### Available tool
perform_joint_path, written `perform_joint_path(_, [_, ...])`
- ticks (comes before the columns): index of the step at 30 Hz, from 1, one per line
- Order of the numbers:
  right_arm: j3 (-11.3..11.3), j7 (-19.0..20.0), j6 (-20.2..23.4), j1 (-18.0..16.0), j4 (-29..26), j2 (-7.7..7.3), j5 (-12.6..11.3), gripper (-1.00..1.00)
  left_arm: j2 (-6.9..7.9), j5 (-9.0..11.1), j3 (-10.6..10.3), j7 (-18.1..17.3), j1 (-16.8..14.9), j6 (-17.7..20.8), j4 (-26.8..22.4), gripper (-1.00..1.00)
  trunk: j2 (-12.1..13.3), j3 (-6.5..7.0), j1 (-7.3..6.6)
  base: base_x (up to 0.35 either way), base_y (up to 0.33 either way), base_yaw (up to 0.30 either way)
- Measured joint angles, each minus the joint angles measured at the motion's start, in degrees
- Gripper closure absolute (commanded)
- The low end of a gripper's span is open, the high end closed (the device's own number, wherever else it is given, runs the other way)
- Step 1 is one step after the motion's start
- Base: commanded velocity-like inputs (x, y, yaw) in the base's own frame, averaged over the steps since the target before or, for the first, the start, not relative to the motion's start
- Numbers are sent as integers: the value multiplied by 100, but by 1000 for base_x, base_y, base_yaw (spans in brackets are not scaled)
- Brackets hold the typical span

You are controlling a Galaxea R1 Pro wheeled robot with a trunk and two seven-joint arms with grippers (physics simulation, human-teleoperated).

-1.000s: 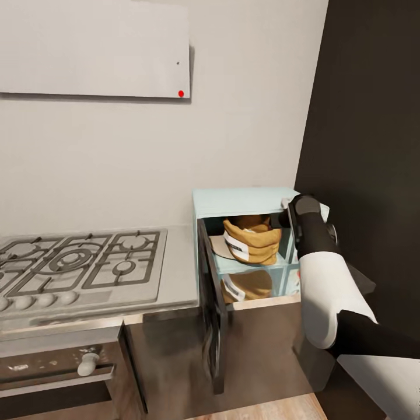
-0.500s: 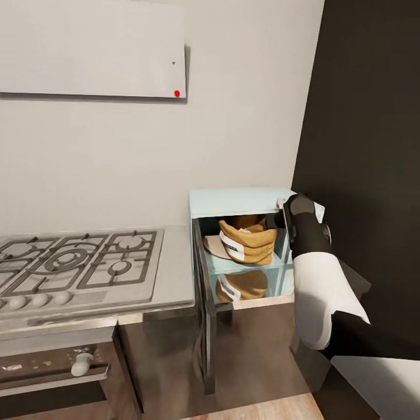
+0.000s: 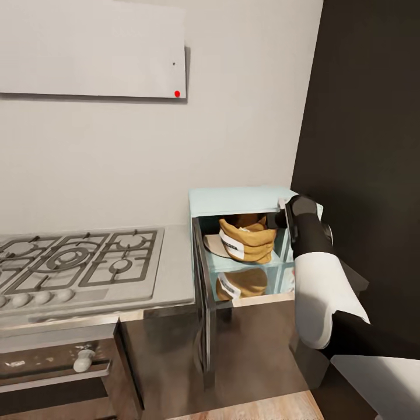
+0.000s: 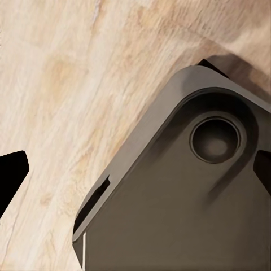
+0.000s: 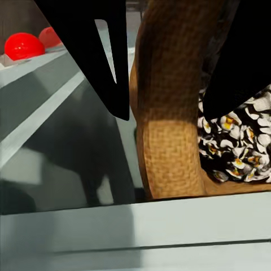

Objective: In the kitchen, take the popcorn bag from the countertop, put it into the microwave, and heat it until the popcorn is cooked so the cooked popcorn ends up inside the bag.

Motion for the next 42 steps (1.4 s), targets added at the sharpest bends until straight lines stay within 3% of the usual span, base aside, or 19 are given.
perform_joint_path(2, [1,0,1,0,0,0,-1,100,-1,0,0,0,0,0,3,-100,0,0,0,-1,0,0])
perform_joint_path(3, [2,-2,1,0,0,-1,-3,-100,-1,0,0,0,0,0,4,-100,0,0,0,0,0,0])
perform_joint_path(4, [345,181,60,0,-8,1,-474,-100,-1,0,-2,0,-2,-1,4,-100,-2,-1,0,0,0,0])
perform_joint_path(7, [345,398,100,1,-301,6,-473,-100,-1,0,-2,0,-3,0,4,-100,-2,-1,0,0,0,0])
perform_joint_path(13, [354,454,100,1,-354,6,-471,-100,-1,0,-3,0,-2,-1,6,-100,-2,-2,0,-10,0,0])
perform_joint_path(30, [337,458,100,-18,-449,-68,-402,-100,-8,-5,-2,0,-2,0,6,-100,-2,-2,2,-288,0,0])
perform_joint_path(32, [339,515,85,299,-457,-63,-440,-100,-2,-1,-7,0,-2,-1,6,-100,-1,-3,1,-24,0,0])
perform_joint_path(34, [338,970,-343,903,-483,-63,-459,-100,-1,-2,-9,0,-2,0,6,-100,-1,-3,0,-5,0,0])
perform_joint_path(36, [340,1712,-1012,1247,-494,-62,-474,-100,-1,-4,-9,0,-2,-1,6,-100,-2,-2,0,-1,0,0])
perform_joint_path(38, [341,2481,-1505,1457,-518,-57,-472,-100,-1,-1,-10,0,-3,0,6,-100,-2,-2,0,0,0,0])
perform_joint_path(42, [212,3022,-1756,1574,-530,-54,-598,-100,-1,0,-9,0,-2,-1,6,-100,-2,-2,0,0,0,0])
